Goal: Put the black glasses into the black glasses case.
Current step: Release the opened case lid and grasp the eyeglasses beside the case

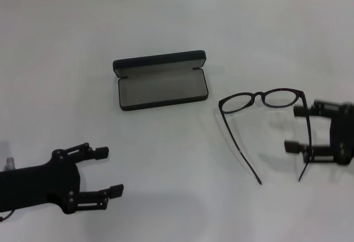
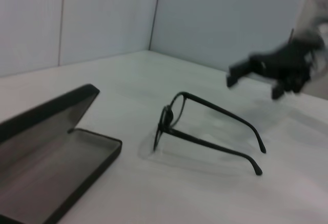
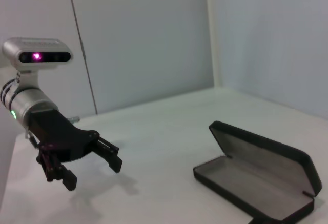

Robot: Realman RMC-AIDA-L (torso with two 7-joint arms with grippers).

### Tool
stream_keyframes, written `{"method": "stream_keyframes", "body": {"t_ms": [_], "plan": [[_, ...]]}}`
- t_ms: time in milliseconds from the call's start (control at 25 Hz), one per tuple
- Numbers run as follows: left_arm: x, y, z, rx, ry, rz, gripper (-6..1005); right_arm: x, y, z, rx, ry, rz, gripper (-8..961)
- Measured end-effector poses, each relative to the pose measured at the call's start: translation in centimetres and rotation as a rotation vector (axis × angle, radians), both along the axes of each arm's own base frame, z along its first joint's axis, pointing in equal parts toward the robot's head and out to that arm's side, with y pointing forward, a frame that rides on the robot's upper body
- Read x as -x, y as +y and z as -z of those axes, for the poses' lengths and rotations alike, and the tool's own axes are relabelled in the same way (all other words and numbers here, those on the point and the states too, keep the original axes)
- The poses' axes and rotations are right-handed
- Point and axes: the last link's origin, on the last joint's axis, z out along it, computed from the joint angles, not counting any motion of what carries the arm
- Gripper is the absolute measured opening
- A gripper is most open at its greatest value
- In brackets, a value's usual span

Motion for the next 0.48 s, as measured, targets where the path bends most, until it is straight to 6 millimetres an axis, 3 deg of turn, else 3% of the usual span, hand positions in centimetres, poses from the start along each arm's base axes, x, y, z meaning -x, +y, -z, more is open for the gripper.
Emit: {"method": "stream_keyframes", "body": {"t_ms": [160,240,480], "plan": [[0.1,-0.2,0.2,0.017,0.009,0.0,870,3.9,3.3,-2.5,0.045,-0.134,0.006,825],[0.1,-0.3,0.3,0.023,0.01,-0.001,868,6.7,5.9,-3.5,0.072,-0.24,0.033,825],[-0.2,0.0,1.2,0.07,0.015,0.017,863,10.8,9.5,-3.9,0.124,-0.488,0.055,819]]}}
